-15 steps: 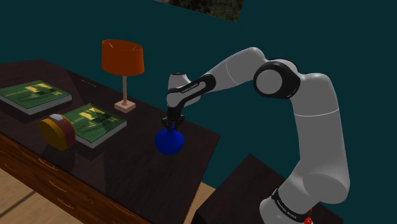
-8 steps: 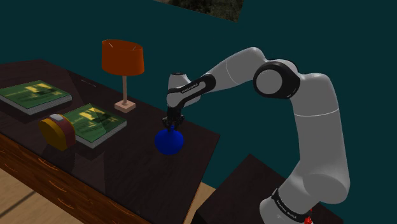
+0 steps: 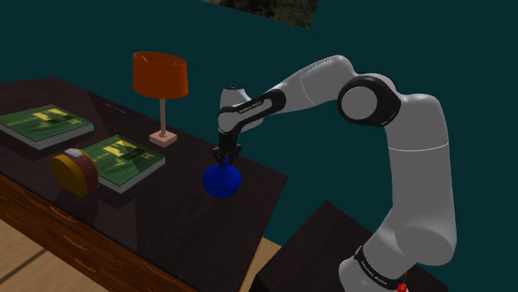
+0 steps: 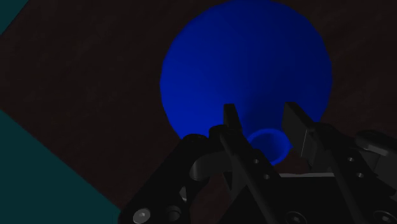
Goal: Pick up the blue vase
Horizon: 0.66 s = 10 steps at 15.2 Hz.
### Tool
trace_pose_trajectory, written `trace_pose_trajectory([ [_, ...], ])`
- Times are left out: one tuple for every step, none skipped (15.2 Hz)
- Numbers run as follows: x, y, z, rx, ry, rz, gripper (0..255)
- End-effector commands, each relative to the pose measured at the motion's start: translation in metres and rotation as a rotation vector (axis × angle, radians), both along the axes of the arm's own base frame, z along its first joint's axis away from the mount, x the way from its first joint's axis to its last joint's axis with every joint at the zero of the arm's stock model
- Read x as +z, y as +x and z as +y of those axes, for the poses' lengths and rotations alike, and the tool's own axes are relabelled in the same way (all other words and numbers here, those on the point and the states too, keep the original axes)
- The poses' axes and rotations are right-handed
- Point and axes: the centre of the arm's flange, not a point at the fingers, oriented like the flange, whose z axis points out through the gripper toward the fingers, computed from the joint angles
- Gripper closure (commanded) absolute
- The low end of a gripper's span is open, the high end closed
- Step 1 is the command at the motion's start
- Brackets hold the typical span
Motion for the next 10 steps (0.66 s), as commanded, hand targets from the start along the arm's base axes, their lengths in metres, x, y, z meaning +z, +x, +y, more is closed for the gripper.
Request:
trace_pose_trajectory([
  [0.011,0.0,-0.001,0.0,0.0,-0.001,255],
  [0.016,0.0,-0.001,0.0,0.0,-0.001,255],
  [0.021,0.0,-0.001,0.0,0.0,-0.001,255],
  [0.026,0.0,-0.001,0.0,0.0,-0.001,255],
  [0.032,0.0,-0.001,0.0,0.0,-0.001,255],
  [0.037,0.0,-0.001,0.0,0.0,-0.001,255],
  [0.042,0.0,-0.001,0.0,0.0,-0.001,255],
  [0.048,0.0,-0.001,0.0,0.0,-0.001,255],
  [0.048,0.0,-0.001,0.0,0.0,-0.001,255],
  [0.048,0.0,-0.001,0.0,0.0,-0.001,255],
])
